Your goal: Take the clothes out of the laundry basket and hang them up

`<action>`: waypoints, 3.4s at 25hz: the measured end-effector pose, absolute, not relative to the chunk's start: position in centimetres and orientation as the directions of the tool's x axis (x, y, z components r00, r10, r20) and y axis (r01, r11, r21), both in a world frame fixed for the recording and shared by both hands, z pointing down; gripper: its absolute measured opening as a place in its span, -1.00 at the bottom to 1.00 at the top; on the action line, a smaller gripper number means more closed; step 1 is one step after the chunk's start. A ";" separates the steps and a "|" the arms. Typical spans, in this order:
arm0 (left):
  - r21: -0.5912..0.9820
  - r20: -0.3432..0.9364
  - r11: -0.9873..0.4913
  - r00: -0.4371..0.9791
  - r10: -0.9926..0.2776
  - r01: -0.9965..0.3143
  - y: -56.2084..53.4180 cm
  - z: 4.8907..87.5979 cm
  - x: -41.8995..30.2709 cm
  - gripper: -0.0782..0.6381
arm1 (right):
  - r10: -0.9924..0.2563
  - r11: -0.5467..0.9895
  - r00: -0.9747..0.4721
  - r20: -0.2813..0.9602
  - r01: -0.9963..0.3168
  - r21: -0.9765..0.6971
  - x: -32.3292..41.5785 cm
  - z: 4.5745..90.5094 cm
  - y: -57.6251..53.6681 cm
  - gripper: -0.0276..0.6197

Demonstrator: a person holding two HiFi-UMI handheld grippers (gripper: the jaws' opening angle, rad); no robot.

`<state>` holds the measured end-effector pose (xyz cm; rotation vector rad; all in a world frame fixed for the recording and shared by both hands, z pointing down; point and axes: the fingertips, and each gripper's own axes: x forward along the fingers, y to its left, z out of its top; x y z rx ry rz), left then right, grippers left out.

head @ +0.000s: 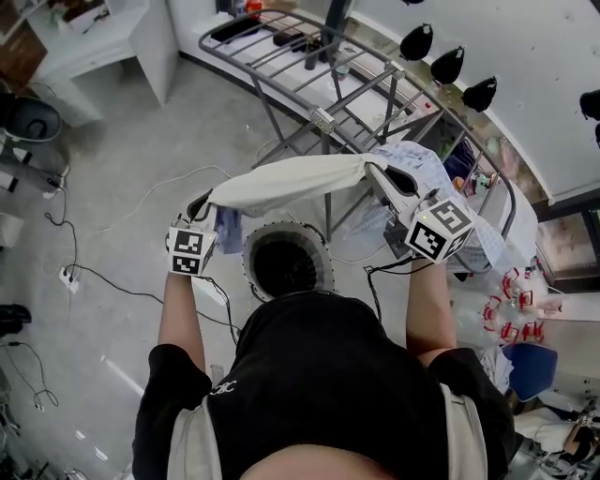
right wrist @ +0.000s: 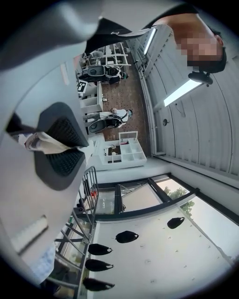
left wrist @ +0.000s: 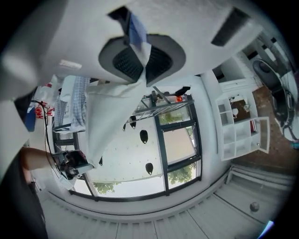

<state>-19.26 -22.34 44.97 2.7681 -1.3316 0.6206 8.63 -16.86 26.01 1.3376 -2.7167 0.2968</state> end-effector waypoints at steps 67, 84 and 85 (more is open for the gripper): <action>-0.491 0.541 -0.820 0.636 -0.551 -0.294 -52.3 35.5 28.0 -0.73 | -0.836 -0.007 0.073 0.543 -0.993 0.122 46.3 41.0 -25.8 -0.82; -0.356 0.633 -0.877 0.607 -0.481 -0.324 -51.5 42.6 26.6 -0.38 | -0.809 -0.058 0.068 0.585 -0.998 0.036 48.2 43.7 -25.2 -0.31; -0.351 0.613 -0.871 0.619 -0.491 -0.344 -51.3 42.2 26.3 -0.38 | -0.826 -0.070 0.071 0.560 -0.997 0.024 48.2 43.1 -25.2 -0.32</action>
